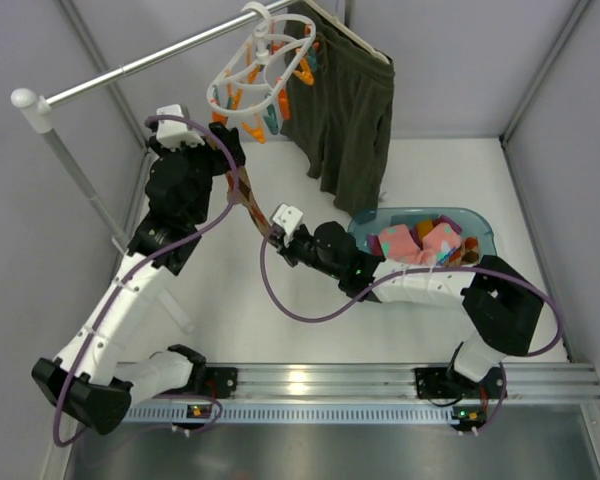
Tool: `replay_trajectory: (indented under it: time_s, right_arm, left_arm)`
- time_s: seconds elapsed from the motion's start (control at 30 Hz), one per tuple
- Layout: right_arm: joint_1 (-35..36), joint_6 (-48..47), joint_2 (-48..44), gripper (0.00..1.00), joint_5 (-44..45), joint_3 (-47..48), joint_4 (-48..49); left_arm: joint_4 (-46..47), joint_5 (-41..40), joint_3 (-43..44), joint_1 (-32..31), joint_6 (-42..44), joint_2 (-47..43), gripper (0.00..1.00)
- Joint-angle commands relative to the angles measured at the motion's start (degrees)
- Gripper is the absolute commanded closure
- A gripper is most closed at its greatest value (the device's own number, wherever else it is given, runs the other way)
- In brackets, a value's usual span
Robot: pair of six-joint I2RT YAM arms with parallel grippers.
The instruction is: Remove the socks clipped to the hanger
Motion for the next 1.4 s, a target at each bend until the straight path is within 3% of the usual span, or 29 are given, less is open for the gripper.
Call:
replay_trajectory:
  time_s: [0.0, 0.3, 0.43, 0.53, 0.7, 1.0, 1.37]
  right_arm:
    - [0.3, 1.0, 0.1, 1.0, 1.3, 3.5, 0.2]
    - [-0.7, 0.4, 0.7, 1.0, -3.5, 6.1, -1.7]
    - [-0.7, -0.3, -0.1, 1.0, -5.0, 5.7, -1.7]
    - [-0.7, -0.8, -0.4, 1.0, -5.0, 5.8, -2.2]
    - [-0.7, -0.9, -1.5, 1.0, -7.6, 4.7, -1.9]
    - [-0.5, -1.8, -1.1, 1.0, -10.5, 4.1, -2.1]
    - [0.4, -2.8, -0.9, 1.0, -12.9, 3.4, -0.5]
  left_arm:
    - [1.7, 1.2, -1.2, 0.1, -2.9, -4.9, 0.09]
    - [-2.9, 3.1, -0.3, 0.2, -5.3, -8.8, 0.04]
    - [-5.4, 3.2, 6.5, 0.2, -3.7, -2.7, 0.05]
    - [-6.7, 3.4, 9.9, 0.2, -2.7, 0.6, 0.12]
    - [-8.5, -2.3, 13.6, 0.3, 1.0, 4.3, 0.19]
    - [-8.5, -6.7, 20.8, 0.3, 7.2, 10.8, 0.18]
    - [-8.3, -4.5, 20.9, 0.3, 8.0, 12.7, 0.15]
